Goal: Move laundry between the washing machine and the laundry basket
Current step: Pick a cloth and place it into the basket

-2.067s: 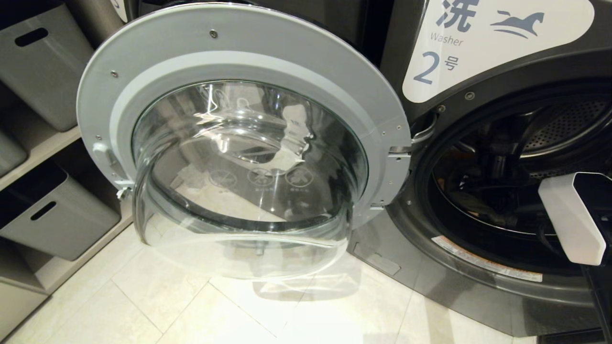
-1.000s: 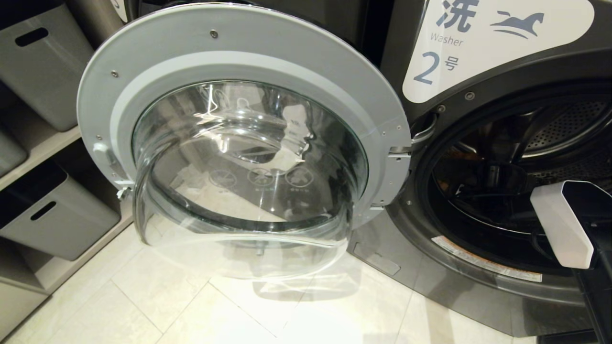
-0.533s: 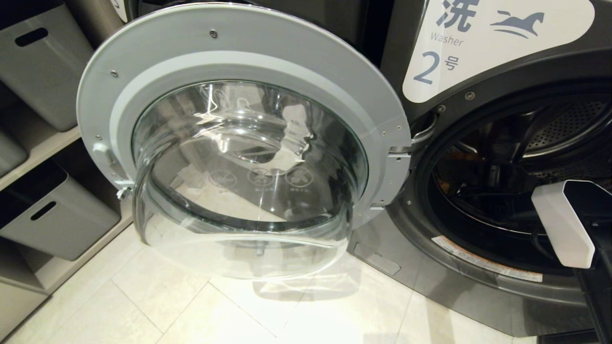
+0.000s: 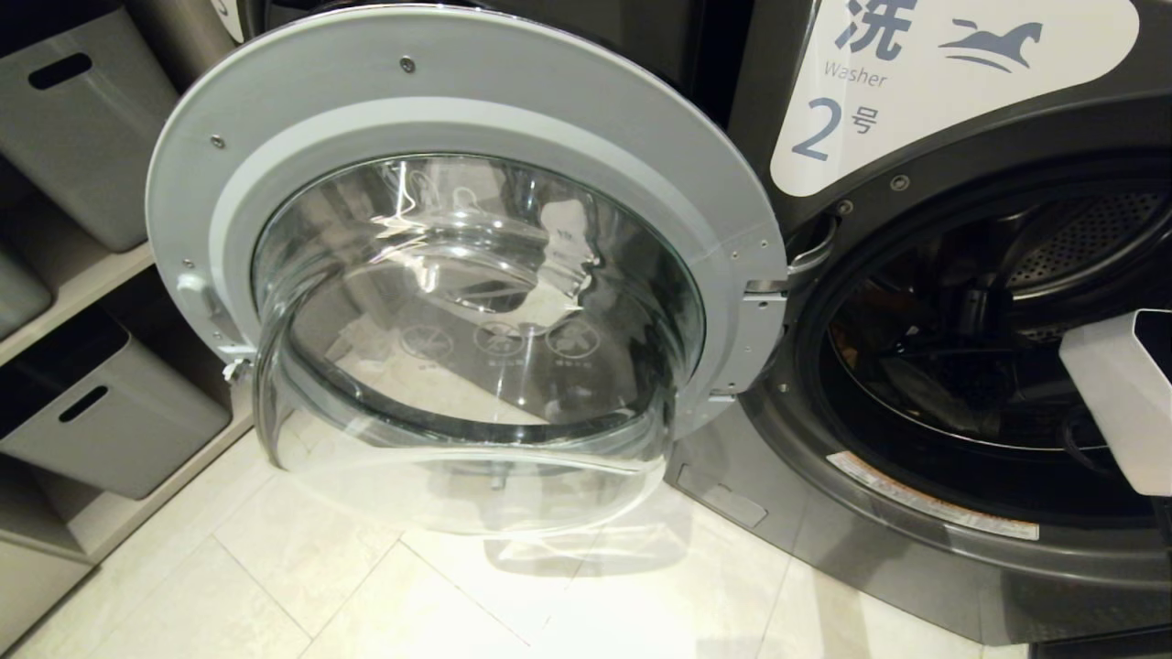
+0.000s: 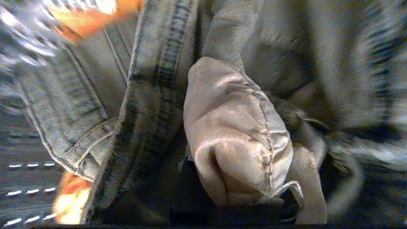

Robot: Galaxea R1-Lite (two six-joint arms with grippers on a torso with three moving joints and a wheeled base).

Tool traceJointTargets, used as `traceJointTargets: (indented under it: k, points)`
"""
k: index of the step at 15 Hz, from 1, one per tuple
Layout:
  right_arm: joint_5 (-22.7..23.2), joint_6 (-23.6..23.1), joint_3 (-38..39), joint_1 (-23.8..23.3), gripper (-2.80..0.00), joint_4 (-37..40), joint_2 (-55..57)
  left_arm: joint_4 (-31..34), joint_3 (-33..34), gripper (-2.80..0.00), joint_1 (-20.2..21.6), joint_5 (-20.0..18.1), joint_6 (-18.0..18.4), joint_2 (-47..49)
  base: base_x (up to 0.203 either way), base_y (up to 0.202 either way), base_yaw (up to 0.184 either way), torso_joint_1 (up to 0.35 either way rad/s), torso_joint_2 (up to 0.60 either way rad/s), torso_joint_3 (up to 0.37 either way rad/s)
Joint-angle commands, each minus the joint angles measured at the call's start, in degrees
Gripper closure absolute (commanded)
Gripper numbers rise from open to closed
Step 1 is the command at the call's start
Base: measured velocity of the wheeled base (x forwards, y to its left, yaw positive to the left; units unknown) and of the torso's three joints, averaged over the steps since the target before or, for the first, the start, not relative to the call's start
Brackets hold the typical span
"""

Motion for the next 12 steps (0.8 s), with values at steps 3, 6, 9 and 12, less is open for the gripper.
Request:
traceJointTargets:
  k: [3, 6, 9, 12]
  points:
    - [-3.34, -1.90, 11.50, 2.25, 0.00, -7.40, -9.50, -0.01, 0.00, 0.00, 0.00, 0.00, 0.06, -0.04, 0.000, 0.000, 0.000, 0.000, 0.00, 0.000]
    - [-5.55, -7.10, 21.88, 4.51, 0.00, -16.97, -15.79, -0.01, 0.00, 0.00, 0.00, 0.00, 0.06, -0.10, 0.000, 0.000, 0.000, 0.000, 0.00, 0.000]
    - [-7.19, -9.98, 30.46, 6.03, 0.00, -21.61, -22.84, -0.01, 0.00, 0.00, 0.00, 0.00, 0.10, -0.10, 0.000, 0.000, 0.000, 0.000, 0.00, 0.000]
    - [-7.46, -10.41, 39.68, 6.90, 0.00, -22.54, -29.26, -0.01, 0.00, 0.00, 0.00, 0.00, 0.09, -0.02, 0.000, 0.000, 0.000, 0.000, 0.00, 0.000]
